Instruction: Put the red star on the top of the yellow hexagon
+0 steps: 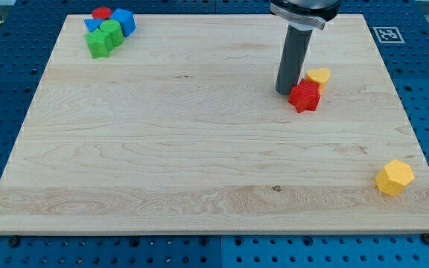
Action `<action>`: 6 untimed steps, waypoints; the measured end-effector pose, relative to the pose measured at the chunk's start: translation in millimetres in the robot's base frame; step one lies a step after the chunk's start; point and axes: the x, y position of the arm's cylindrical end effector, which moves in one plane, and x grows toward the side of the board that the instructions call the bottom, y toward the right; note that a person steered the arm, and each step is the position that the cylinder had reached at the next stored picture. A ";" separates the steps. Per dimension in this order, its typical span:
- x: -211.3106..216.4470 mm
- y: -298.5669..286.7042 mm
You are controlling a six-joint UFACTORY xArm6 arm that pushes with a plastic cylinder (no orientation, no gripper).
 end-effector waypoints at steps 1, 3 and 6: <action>0.0 8.5; 13.6 24.8; 32.9 73.3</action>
